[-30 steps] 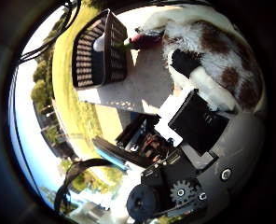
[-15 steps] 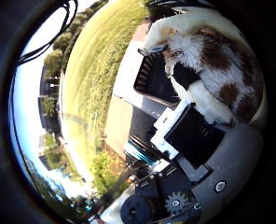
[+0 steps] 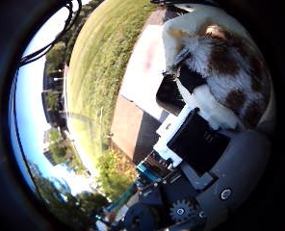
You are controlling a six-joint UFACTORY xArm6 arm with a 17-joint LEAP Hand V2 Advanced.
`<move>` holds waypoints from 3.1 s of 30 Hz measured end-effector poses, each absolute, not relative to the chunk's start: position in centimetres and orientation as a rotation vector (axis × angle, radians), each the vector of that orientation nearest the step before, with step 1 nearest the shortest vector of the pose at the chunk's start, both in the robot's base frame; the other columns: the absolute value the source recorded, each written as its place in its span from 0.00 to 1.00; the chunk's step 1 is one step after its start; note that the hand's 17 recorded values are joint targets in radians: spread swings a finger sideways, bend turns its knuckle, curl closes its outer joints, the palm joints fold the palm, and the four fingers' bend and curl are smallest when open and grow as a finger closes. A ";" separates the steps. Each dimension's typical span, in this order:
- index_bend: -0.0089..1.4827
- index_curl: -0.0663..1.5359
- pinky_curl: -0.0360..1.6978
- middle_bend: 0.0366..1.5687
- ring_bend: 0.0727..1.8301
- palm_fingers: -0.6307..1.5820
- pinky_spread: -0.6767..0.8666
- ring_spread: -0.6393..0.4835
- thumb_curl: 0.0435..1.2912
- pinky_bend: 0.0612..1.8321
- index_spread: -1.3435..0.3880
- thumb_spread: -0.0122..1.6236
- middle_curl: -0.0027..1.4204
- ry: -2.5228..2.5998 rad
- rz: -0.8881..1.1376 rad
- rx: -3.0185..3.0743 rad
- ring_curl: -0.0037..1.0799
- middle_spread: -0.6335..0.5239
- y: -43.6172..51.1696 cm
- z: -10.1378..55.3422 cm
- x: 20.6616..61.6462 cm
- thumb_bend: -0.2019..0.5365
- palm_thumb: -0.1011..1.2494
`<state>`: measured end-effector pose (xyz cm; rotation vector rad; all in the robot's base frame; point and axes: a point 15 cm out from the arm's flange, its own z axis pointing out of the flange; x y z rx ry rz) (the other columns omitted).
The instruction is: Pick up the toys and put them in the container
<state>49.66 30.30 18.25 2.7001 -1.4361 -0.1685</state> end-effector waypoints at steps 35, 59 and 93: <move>0.10 0.24 0.21 0.09 0.25 0.27 0.75 0.83 0.40 0.47 0.57 0.66 0.24 -1.585 -0.225 2.663 0.28 0.66 -0.8 30.7 52.0 0.22 0.61; 0.12 0.22 0.15 0.09 0.20 0.33 0.75 0.82 0.33 0.40 0.67 0.66 0.23 -1.354 -0.241 2.556 0.28 0.62 -1.8 -4.1 57.1 0.22 0.60; 0.36 0.33 0.37 0.73 0.77 0.70 0.57 0.50 0.51 0.87 0.28 0.69 0.68 -1.379 -0.576 2.438 0.71 0.35 -4.9 23.9 46.5 0.30 0.82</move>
